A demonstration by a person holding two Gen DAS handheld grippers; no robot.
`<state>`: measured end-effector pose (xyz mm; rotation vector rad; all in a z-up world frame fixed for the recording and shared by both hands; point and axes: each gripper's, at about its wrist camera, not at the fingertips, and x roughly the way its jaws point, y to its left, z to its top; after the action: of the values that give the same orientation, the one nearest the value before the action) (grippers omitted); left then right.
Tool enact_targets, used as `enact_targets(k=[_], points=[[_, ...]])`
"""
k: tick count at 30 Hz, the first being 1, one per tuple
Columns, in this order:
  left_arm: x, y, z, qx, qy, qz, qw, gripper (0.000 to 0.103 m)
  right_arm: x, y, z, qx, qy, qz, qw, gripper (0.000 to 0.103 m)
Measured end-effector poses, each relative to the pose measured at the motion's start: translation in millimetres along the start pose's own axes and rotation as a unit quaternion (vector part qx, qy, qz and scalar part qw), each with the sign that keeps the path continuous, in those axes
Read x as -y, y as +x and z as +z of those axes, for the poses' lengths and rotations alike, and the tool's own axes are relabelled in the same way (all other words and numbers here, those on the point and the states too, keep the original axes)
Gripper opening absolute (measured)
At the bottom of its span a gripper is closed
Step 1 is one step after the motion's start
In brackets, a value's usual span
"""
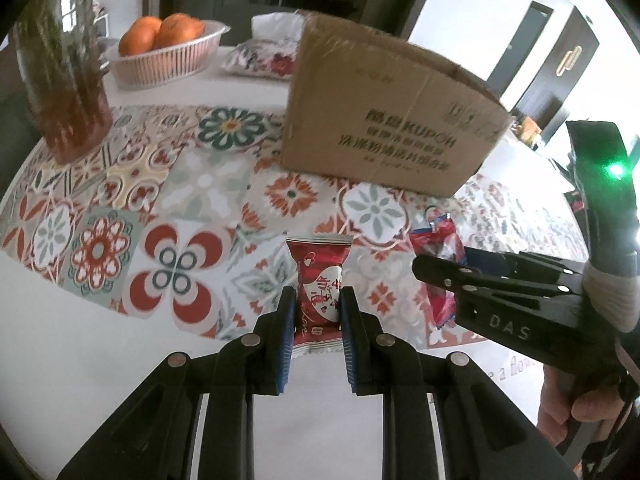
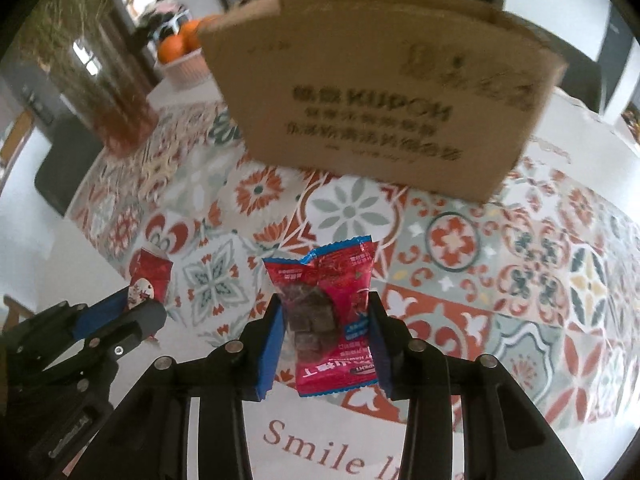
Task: Organize soft objects
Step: 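Lift both candy packets and carry them over the box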
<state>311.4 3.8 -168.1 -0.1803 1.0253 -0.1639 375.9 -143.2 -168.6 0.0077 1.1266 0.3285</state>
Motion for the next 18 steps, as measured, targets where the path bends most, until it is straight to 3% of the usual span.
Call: enact_targets(k=[18], points=[[36,-59,54,0.086,0.076,-0.048,0.9922,0.022,7,-93,15,0.132,0.071,-0.023,0.988,0.04]])
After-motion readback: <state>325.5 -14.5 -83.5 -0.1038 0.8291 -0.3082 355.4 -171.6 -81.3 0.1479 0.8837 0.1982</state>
